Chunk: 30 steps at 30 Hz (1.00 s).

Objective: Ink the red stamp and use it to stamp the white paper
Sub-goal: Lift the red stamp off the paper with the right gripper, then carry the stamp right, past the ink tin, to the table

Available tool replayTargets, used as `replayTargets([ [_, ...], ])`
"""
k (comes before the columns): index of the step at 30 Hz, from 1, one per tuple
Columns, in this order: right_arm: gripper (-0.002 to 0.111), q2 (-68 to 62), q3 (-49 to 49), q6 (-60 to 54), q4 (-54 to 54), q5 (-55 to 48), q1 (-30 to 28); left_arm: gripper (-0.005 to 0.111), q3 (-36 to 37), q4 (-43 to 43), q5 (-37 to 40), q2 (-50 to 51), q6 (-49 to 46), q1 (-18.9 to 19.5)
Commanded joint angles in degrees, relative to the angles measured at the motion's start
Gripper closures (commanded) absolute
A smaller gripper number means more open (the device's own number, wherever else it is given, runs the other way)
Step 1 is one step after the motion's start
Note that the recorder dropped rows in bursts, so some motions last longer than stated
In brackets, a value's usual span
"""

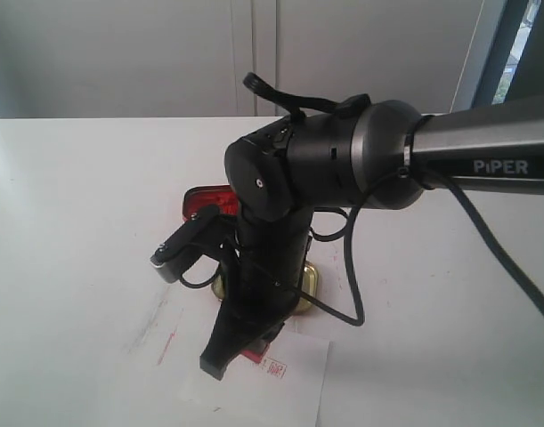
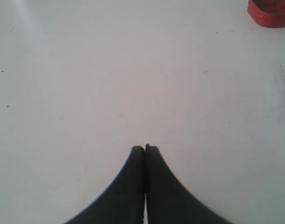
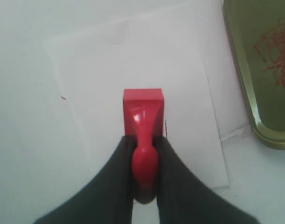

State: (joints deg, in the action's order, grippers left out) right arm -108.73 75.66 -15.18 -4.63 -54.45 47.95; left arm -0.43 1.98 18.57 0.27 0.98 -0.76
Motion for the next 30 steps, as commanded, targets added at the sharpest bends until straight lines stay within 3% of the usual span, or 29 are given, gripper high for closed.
replayTargets([
  [1,0.108,0.7,-0.3,0.0,-3.6,0.6,-0.9,0.107,0.4,0.1,0.5,-0.3,0.2,0.1],
  [11,0.108,3.0,-0.3,-6.8,-15.4,1.0,-4.7,0.107,0.4,0.1,0.5,-0.3,0.2,0.1],
  [17,0.108,5.8,-0.4,-15.8,-30.0,0.0,-11.6,0.107,0.4,0.1,0.5,-0.3,0.2,0.1],
  [30,0.108,5.9,-4.7,-28.1,-45.8,-3.2,-25.2,0.107,0.4,0.1,0.5,-0.3,0.2,0.1],
])
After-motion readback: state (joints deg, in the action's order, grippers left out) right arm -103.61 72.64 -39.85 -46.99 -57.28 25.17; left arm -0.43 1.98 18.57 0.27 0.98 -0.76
